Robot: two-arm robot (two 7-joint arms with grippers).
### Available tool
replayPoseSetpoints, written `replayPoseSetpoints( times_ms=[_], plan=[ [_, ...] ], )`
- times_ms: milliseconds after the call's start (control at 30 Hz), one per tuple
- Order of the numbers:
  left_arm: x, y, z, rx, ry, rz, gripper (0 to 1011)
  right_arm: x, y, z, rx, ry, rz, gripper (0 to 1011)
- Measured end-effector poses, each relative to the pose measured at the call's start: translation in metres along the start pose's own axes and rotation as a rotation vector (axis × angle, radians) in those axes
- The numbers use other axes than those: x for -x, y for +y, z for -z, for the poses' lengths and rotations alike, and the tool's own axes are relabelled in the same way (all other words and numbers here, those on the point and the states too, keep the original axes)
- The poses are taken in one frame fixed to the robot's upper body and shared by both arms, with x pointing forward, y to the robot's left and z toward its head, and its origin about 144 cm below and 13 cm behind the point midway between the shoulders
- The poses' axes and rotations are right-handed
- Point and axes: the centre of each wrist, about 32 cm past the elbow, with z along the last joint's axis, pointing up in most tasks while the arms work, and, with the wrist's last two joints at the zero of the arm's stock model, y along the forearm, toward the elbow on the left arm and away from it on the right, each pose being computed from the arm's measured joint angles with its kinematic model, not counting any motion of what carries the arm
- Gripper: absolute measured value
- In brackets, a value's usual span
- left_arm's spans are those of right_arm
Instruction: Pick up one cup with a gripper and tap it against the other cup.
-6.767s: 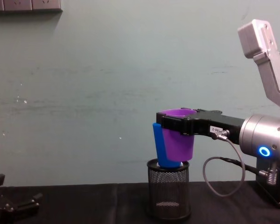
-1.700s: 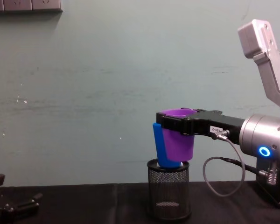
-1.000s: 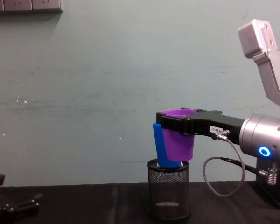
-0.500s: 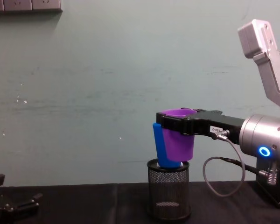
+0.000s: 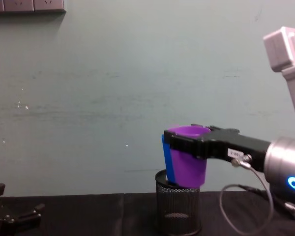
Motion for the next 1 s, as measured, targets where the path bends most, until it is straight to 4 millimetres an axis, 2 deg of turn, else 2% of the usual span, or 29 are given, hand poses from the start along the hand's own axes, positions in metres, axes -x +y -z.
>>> replayPoseSetpoints(
  times_ms=[33,267,500,700,1000],
  plan=[
    [0.000,0.000,0.000,0.000,0.000,0.000,1000,0.005,-0.009,0.003,0.002,0.001,-0.008,744],
    [0.000,0.000,0.000,0.000,0.000,0.000,1000,0.022,-0.038,0.020,0.009,-0.007,-0.027,744],
    [0.000,0.000,0.000,0.000,0.000,0.000,1000,0.035,-0.061,0.041,0.007,-0.009,-0.021,746],
    [0.000,0.000,0.000,0.000,0.000,0.000,1000,0.043,-0.076,0.058,0.010,-0.001,0.001,744],
    [0.000,0.000,0.000,0.000,0.000,0.000,1000,0.045,-0.087,0.076,0.002,-0.014,0.019,744]
  ],
)
